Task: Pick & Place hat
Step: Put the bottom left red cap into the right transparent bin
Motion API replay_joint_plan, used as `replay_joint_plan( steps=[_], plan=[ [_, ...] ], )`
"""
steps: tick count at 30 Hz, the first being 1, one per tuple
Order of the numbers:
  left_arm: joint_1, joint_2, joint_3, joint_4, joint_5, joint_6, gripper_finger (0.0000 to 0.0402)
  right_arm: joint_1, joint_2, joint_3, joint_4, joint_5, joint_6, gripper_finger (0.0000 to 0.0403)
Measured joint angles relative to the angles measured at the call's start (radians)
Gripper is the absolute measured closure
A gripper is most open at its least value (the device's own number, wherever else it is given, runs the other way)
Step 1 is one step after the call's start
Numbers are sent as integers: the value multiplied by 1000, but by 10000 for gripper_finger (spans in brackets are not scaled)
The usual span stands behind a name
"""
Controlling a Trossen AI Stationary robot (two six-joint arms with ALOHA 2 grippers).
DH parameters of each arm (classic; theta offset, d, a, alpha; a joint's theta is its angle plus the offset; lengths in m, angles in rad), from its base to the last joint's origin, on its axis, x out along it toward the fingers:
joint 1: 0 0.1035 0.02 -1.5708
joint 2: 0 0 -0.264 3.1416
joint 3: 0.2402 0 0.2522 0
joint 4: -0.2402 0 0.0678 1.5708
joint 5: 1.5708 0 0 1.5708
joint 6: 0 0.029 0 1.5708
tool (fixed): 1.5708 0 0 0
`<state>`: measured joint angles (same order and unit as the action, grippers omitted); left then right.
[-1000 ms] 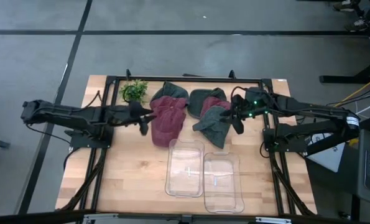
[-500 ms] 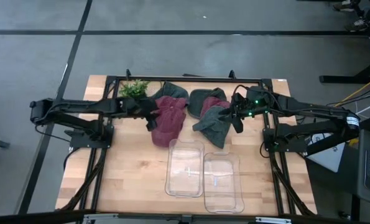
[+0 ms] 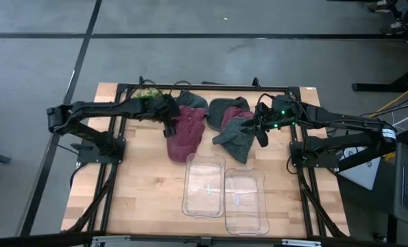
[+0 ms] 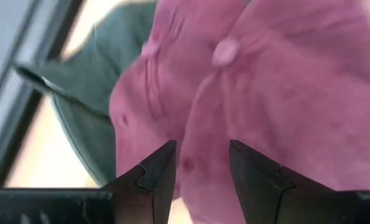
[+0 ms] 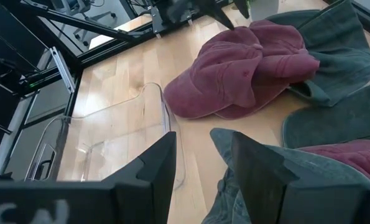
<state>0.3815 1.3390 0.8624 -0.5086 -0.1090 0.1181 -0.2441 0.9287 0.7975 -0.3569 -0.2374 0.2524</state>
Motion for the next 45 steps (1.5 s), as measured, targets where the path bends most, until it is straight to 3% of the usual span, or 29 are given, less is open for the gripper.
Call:
replay_joint_plan(
  steps=[6,22,27,34,45],
  plan=[
    [51,73,8,41,106,22,258,0,0,0,-1,0,-2,248],
    [54,161,8,45,40,89,259,0,0,0,-7,10,-2,248],
    [49,184,8,42,22,75,292,0,0,0,-7,10,-1,248],
    [15,136,7,39,-2,21,393,0,0,0,-7,10,1,248],
    [-43,-53,6,34,-38,-115,398,0,0,0,-6,9,5,248]
  ],
)
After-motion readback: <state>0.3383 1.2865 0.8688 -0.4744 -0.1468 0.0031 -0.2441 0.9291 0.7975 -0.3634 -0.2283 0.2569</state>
